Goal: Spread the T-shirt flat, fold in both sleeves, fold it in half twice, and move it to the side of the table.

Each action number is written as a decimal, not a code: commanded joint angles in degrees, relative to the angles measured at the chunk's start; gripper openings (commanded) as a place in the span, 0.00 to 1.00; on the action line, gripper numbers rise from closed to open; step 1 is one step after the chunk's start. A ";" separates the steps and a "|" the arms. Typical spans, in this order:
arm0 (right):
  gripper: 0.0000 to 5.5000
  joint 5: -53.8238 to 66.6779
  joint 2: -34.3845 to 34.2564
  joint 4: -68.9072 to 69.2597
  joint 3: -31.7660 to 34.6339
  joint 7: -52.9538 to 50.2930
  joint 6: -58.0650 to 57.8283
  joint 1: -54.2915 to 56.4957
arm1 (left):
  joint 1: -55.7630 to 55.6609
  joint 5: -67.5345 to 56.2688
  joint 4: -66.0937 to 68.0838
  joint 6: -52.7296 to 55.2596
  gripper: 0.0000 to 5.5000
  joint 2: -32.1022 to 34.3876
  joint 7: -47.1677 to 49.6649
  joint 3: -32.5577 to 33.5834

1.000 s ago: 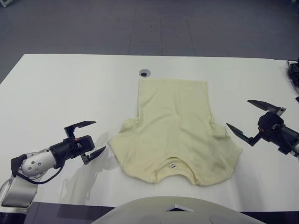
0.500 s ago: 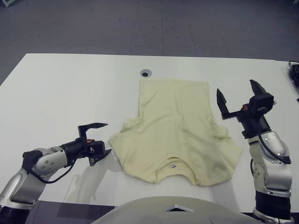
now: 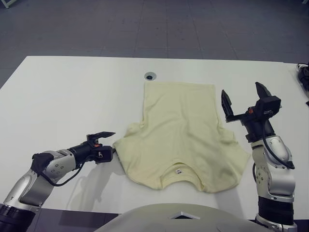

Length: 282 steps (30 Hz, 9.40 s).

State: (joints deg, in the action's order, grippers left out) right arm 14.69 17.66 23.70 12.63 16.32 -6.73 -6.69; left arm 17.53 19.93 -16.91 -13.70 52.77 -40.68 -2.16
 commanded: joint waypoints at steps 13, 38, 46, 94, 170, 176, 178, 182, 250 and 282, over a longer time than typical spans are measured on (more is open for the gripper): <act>0.98 0.22 -0.51 1.97 -1.42 0.29 0.17 -0.43 | 1.77 1.11 0.42 1.90 0.04 1.70 -3.25 -1.13; 0.98 0.61 -0.97 4.49 -0.98 0.12 0.07 -2.68 | -1.42 -3.53 -15.57 4.98 0.00 1.95 -6.30 5.81; 0.98 0.51 -1.64 6.28 -1.28 -0.73 0.23 -4.34 | -6.15 -2.38 -19.71 6.33 0.00 1.43 -9.86 0.74; 0.98 -1.25 -2.08 5.25 -4.41 -0.37 2.06 -4.40 | -19.67 0.99 -14.75 20.58 0.41 -28.87 -1.31 -20.48; 0.00 -22.02 46.98 -19.74 -3.65 38.91 24.77 -18.09 | -12.21 -18.82 -10.93 14.28 0.98 -49.74 36.98 1.44; 0.00 -23.83 47.95 -13.04 -0.71 38.22 25.84 -17.61 | -11.84 -18.94 -11.41 14.58 0.98 -49.46 36.96 1.15; 0.00 -24.18 48.40 -8.87 0.35 38.44 25.80 -16.70 | -11.83 -18.84 -11.38 14.62 0.98 -49.33 36.91 1.01; 0.00 -24.65 48.91 -2.68 0.55 38.75 25.35 -13.45 | -12.42 -18.56 -10.78 14.69 0.98 -49.11 36.66 0.48; 0.98 -2.12 39.78 -14.17 -8.86 49.33 10.38 -12.53 | -14.69 -18.28 -8.92 17.08 0.98 -46.47 33.58 -0.67; 0.98 -18.77 38.00 10.20 1.16 40.36 9.83 -28.85 | 20.02 -6.65 -24.30 6.01 0.98 -1.96 -10.66 -0.94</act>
State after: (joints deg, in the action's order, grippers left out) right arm -3.29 55.70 33.49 13.55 56.93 2.77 -35.57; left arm 37.47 10.19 -41.89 -6.94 50.54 -51.89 -1.28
